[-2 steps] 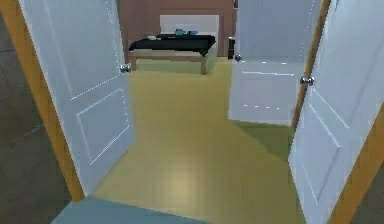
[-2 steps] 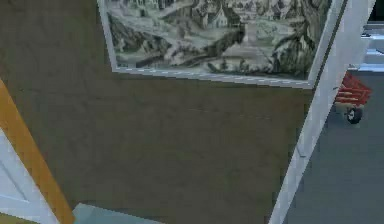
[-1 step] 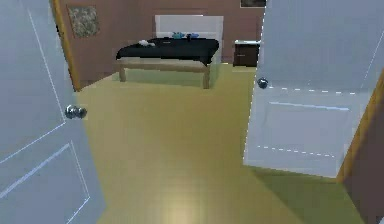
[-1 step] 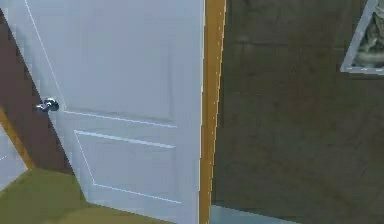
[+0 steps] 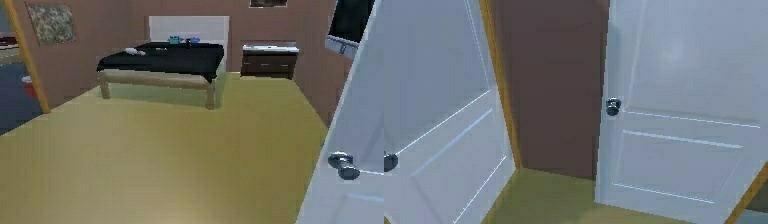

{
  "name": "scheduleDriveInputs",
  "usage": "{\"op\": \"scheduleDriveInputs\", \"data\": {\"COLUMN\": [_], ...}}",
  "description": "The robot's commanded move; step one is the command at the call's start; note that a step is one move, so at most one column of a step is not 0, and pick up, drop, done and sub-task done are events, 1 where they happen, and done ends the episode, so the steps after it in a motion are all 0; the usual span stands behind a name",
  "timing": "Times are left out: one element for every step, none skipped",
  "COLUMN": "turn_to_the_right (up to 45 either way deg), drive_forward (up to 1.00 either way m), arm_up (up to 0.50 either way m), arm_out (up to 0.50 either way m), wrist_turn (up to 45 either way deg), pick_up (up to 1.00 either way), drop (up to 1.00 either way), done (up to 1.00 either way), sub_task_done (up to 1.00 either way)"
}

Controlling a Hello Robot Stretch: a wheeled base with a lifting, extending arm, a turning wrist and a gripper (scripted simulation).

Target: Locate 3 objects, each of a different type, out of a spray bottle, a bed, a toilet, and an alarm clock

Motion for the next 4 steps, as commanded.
{"op": "scheduleDriveInputs", "data": {"turn_to_the_right": [-21.0, 0.0, 0.0, 36.0], "drive_forward": [0.00, 0.05, 0.55, 0.00], "arm_up": [0.00, 0.00, 0.00, 0.00], "arm_out": [0.00, 0.00, 0.00, 0.00], "wrist_turn": [0.0, 0.0, 0.0, 0.0], "pick_up": [0.00, 0.00, 0.00, 0.00], "drop": [0.00, 0.00, 0.00, 0.00], "done": [0.00, 0.00, 0.00, 0.00], "sub_task_done": [0.00, 0.00, 0.00, 0.00]}}
